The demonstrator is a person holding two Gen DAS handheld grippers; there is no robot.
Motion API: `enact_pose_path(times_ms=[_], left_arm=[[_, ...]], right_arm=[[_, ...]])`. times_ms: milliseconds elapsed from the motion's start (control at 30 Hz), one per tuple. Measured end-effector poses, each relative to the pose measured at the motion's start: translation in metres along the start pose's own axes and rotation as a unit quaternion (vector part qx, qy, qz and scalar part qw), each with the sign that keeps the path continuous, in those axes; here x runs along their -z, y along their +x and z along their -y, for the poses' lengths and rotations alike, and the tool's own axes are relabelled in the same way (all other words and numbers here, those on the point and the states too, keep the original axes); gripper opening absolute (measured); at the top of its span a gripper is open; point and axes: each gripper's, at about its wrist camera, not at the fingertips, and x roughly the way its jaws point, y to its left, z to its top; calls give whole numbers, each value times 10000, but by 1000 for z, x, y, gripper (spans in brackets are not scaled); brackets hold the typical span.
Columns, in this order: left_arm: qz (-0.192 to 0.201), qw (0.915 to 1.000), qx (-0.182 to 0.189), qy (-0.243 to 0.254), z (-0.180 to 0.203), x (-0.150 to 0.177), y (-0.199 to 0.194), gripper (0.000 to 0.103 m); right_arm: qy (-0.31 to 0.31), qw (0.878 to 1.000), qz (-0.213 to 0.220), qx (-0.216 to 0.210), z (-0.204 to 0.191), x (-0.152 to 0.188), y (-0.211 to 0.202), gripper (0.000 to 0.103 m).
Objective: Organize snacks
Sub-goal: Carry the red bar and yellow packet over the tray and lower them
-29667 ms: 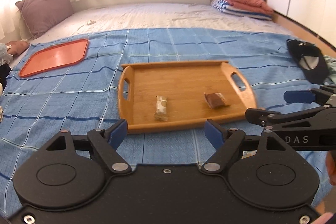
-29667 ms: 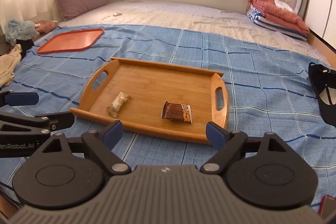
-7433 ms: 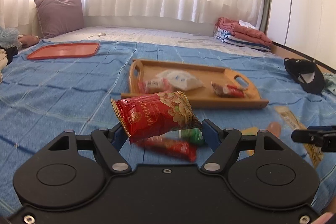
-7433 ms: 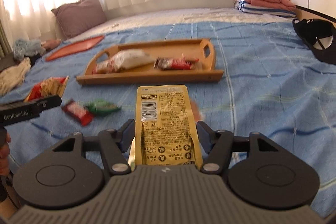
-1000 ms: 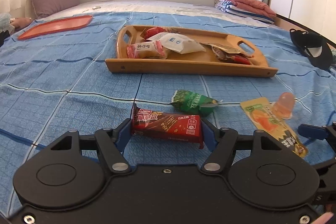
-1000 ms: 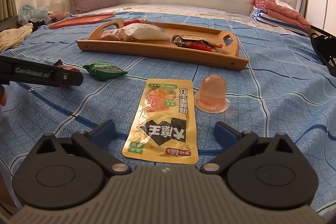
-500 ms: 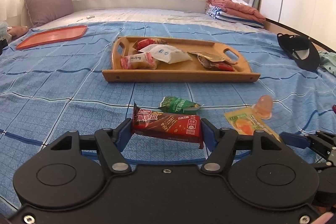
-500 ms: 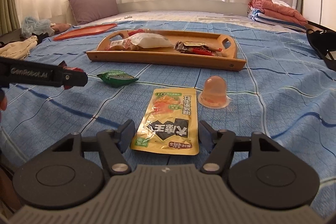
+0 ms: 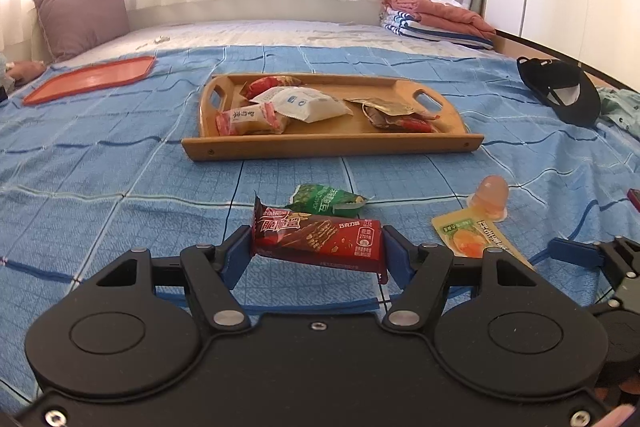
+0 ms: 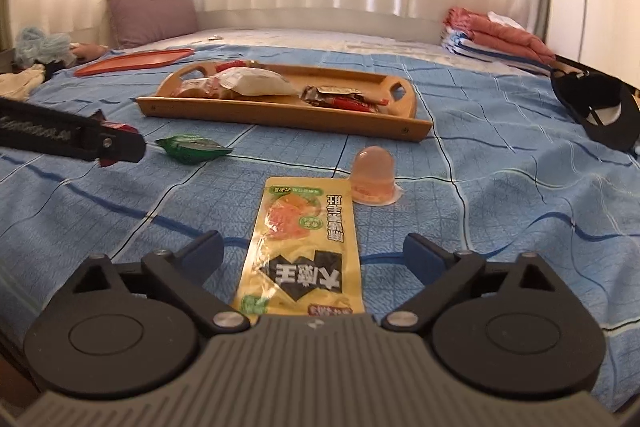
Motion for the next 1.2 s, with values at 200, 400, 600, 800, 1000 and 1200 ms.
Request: enact_pose_path(times_ms=[200, 400, 600, 800, 1000, 1200], left_arm=[[-15, 10000, -11, -10, 0, -2, 2, 67], [100, 9999, 18, -20, 0, -14, -5, 67], [217, 9997, -3, 136, 5, -38, -14, 67], [163, 9996, -20, 217, 12, -63, -4, 67], [74, 9998, -26, 205, 15, -88, 9, 67], [-24, 10000, -38, 79, 7, -119, 24, 67]], right_arm=[[184, 9995, -242, -100, -8, -1, 10, 65], [125, 9994, -175, -272, -9, -15, -6, 65], [141, 9996, 19, -235, -4, -43, -22, 65], [153, 9997, 161, -66, 0, -74, -23, 65], [205, 9996, 192, -49, 5, -98, -17, 65], [404, 9989, 162, -146, 16, -131, -3, 65]])
